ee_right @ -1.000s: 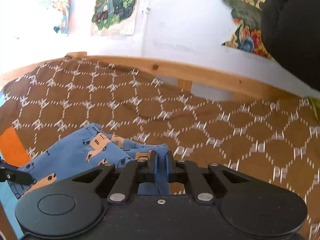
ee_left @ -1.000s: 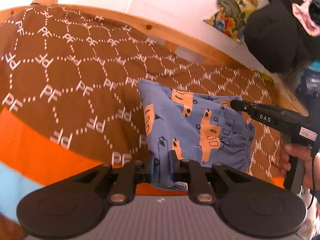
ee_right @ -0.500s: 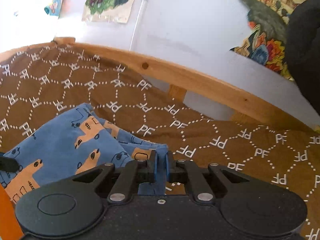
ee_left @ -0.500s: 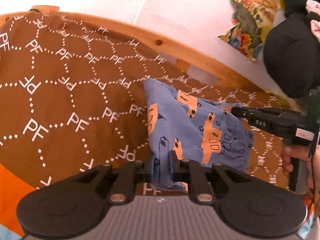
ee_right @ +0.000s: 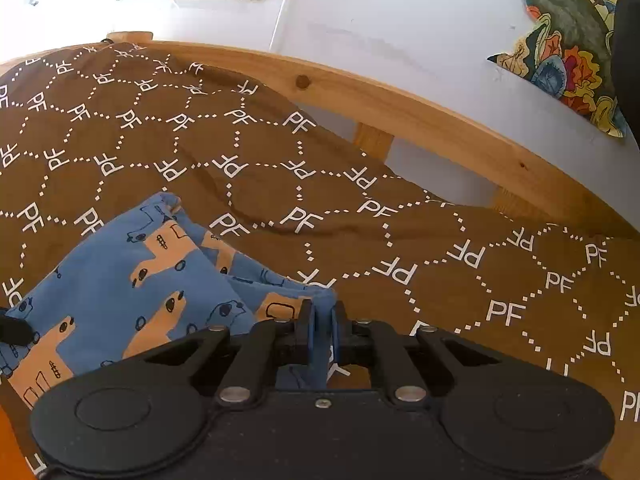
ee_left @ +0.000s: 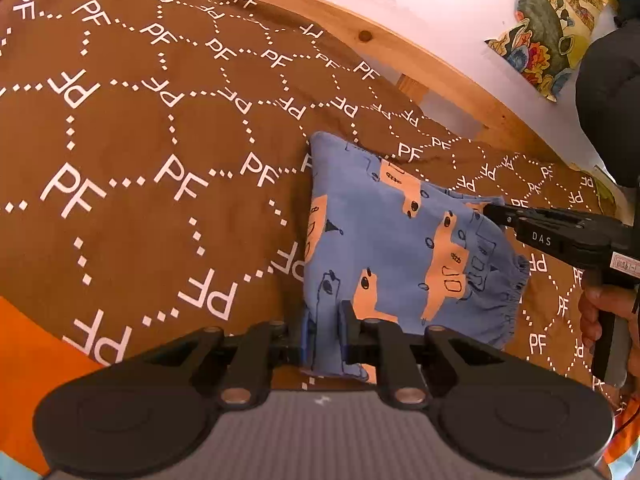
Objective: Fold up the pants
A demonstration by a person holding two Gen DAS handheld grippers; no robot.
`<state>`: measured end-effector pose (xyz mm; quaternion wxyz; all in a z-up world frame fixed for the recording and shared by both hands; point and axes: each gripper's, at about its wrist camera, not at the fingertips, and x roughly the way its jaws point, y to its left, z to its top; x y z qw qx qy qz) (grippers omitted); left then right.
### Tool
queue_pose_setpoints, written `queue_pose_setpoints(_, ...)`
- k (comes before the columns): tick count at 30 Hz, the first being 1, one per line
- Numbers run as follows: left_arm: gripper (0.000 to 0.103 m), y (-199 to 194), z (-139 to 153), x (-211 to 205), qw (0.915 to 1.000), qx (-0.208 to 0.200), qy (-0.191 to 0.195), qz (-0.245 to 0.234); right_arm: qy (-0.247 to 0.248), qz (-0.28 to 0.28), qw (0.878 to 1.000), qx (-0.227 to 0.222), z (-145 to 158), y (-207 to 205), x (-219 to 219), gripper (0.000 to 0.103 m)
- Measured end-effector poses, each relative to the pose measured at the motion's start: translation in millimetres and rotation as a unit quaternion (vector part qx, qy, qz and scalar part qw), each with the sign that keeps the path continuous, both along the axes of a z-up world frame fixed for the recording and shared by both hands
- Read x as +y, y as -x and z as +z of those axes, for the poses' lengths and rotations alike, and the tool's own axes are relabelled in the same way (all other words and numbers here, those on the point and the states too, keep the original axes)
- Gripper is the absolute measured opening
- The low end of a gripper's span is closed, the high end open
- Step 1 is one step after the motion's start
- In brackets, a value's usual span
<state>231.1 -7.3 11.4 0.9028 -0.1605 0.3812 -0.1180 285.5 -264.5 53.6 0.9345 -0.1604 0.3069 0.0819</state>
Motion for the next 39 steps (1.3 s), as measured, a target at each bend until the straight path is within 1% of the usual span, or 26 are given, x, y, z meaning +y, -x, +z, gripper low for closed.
queue_pose_setpoints(7, 0.017, -4.0, -3.9, -0.9, 0.9997, 0.017, -0.014, 0.004, 0.002, -0.009, 1.000, 0.002, -3.9, -3.0, -0.6, 0.010)
queue_pose_setpoints(8, 0.019, -4.3, -4.3, -0.5, 0.9997, 0.019, -0.015, 0.005, 0.003, -0.012, 1.000, 0.002, -4.3, -3.9, -1.0, 0.012)
queue_pose_setpoints(10, 0.027, -3.9, -4.0, 1.1, 0.9996, 0.022, -0.017, 0.008, 0.008, -0.027, 1.000, -0.007, -2.8, -3.2, -3.7, 0.016)
queue_pose_setpoints(11, 0.032, -3.1, -3.2, 1.5, 0.9995, 0.023, -0.017, 0.011, 0.008, -0.032, 0.999, -0.012, -1.4, -1.7, -6.9, 0.018)
queue_pose_setpoints(13, 0.038, -1.8, -2.1, 4.1, 0.9995, 0.025, -0.014, 0.016, 0.003, -0.043, 0.999, -0.022, 3.5, 4.6, -14.1, 0.031)
queue_pose_setpoints(15, 0.046, 0.1, -2.1, 6.0, 0.9993, 0.025, -0.014, 0.023, -0.003, -0.041, 0.998, -0.036, 7.6, 15.3, -18.7, 0.035)
queue_pose_setpoints(16, 0.048, 1.1, -2.6, 6.4, 0.9992, 0.026, -0.014, 0.026, -0.005, -0.037, 0.999, -0.038, 8.4, 21.4, -19.0, 0.041)
queue_pose_setpoints(17, 0.053, 2.4, -3.5, 7.3, 0.9991, 0.027, -0.013, 0.028, -0.009, -0.035, 0.999, -0.039, 8.1, 28.2, -19.4, 0.046)
queue_pose_setpoints(18, 0.057, 3.9, -4.2, 7.8, 0.9991, 0.028, -0.012, 0.029, -0.016, -0.033, 0.999, -0.039, 6.8, 34.4, -20.2, 0.055)
queue_pose_setpoints(19, 0.059, 5.4, -4.8, 7.6, 0.9991, 0.028, -0.012, 0.029, -0.022, -0.032, 0.999, -0.038, 3.8, 40.2, -20.8, 0.061)
queue_pose_setpoints(20, 0.062, 6.7, -5.0, 6.6, 0.9991, 0.028, -0.015, 0.028, -0.021, -0.031, 0.999, -0.034, 0.5, 43.9, -20.3, 0.062)
queue_pose_setpoints(23, 0.070, 9.1, -5.0, 1.9, 0.9989, 0.027, -0.032, 0.021, 0.008, -0.038, 0.999, -0.018, -16.4, 44.7, -15.3, 0.066)
queue_pose_setpoints(25, 0.074, 11.0, -3.6, -1.2, 0.9985, 0.027, -0.043, 0.021, 0.010, -0.052, 0.999, -0.013, -22.5, 41.4, -15.9, 0.073)
queue_pose_setpoints(27, 0.084, 13.6, -1.5, -2.0, 0.9982, 0.027, -0.047, 0.025, -0.003, -0.067, 0.998, -0.013, -21.4, 41.2, -18.6, 0.077)
queue_pose_setpoints(29, 0.088, 18.1, 2.0, -2.1, 0.9979, 0.024, -0.050, 0.032, -0.019, -0.073, 0.997, -0.019, -14.6, 48.4, -20.3, 0.080)
queue_pose_setpoints(31, 0.093, 23.0, 7.0, -2.0, 0.9977, 0.023, -0.054, 0.035, -0.026, -0.069, 0.997, -0.030, -7.6, 62.3, -19.6, 0.090)
queue_pose_setpoints(33, 0.100, 29.5, 13.8, -2.8, 0.9975, 0.019, -0.056, 0.038, -0.033, -0.062, 0.997, -0.043, -0.4, 77.1, -18.2, 0.093)
queue_pose_setpoints(36, 0.103, 41.7, 25.7, -4.3, 0.9970, 0.010, -0.067, 0.037, -0.061, -0.061, 0.995, -0.053, 9.4, 104.8, -17.4, 0.101)
queue_pose_setpoints(39, 0.103, 56.1, 38.7, -7.8, 0.9960, -0.004, -0.084, 0.029, -0.093, -0.058, 0.992, -0.062, 18.6, 131.4, -16.8, 0.102)
